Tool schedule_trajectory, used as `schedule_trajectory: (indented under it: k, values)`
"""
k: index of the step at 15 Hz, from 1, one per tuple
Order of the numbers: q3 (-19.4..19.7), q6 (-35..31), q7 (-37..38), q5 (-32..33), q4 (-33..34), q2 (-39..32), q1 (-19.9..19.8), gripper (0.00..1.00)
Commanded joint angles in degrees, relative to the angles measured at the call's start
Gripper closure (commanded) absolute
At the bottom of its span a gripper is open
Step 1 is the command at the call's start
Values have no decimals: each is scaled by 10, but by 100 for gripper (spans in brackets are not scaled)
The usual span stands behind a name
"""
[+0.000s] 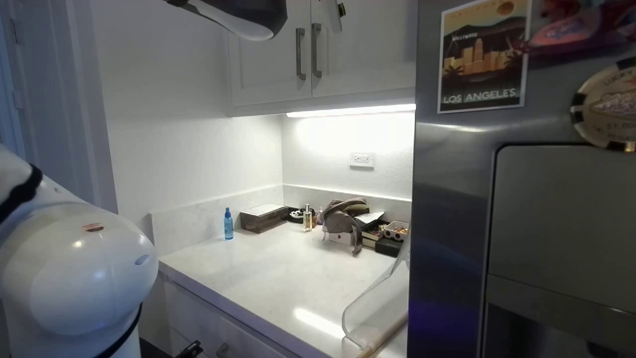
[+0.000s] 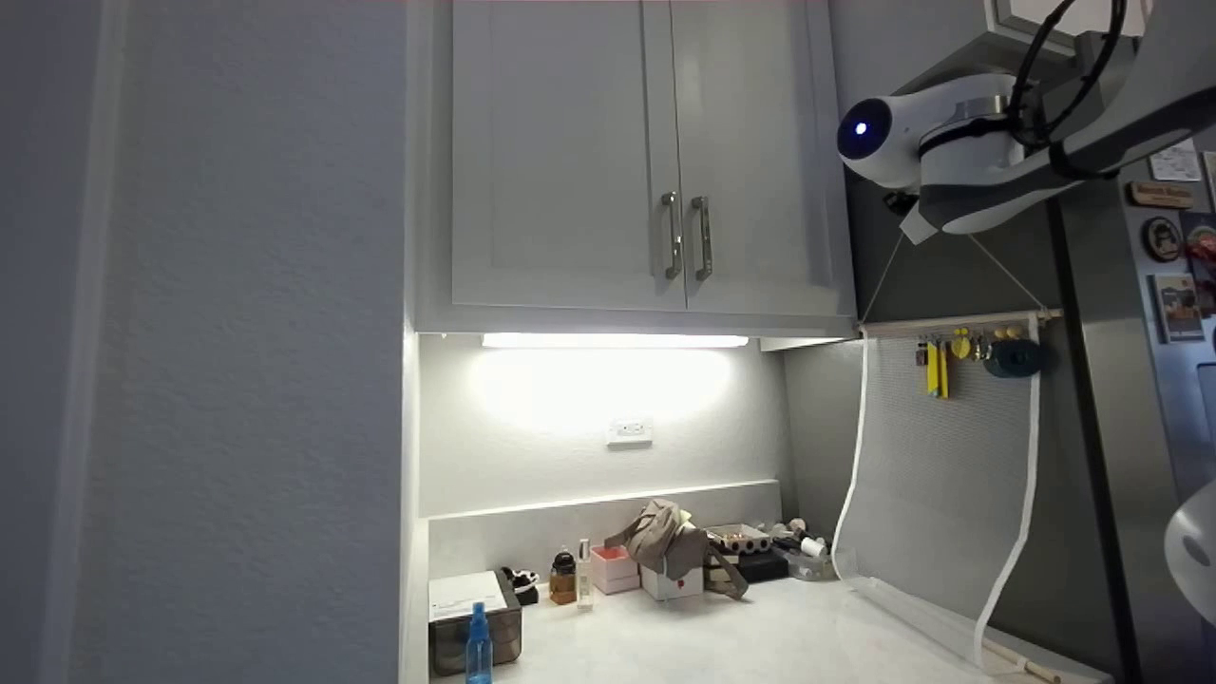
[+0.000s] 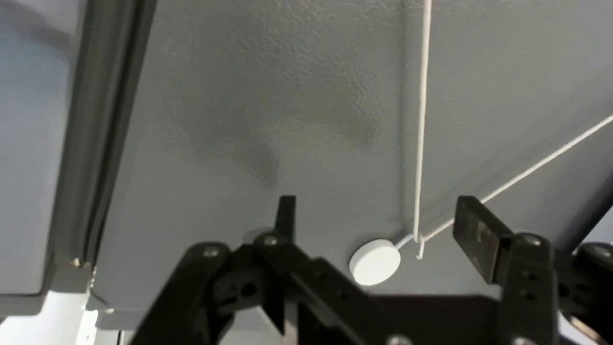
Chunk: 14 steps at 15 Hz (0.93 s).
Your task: Take the net from the fridge and put it on the countertop
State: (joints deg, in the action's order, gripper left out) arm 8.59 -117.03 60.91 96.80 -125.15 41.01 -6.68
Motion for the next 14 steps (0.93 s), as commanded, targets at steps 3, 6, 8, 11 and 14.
schedule_trajectory:
  k: [3,6,8,11,14]
  values:
    - [16,10,-9,0,5,-4,13,0]
    - [26,8,-7,0,9,-15,14,26]
    - [28,8,-7,-1,11,-19,15,42]
    - [27,8,-7,0,14,-20,17,64]
    - [27,8,-6,-1,14,-23,19,74]
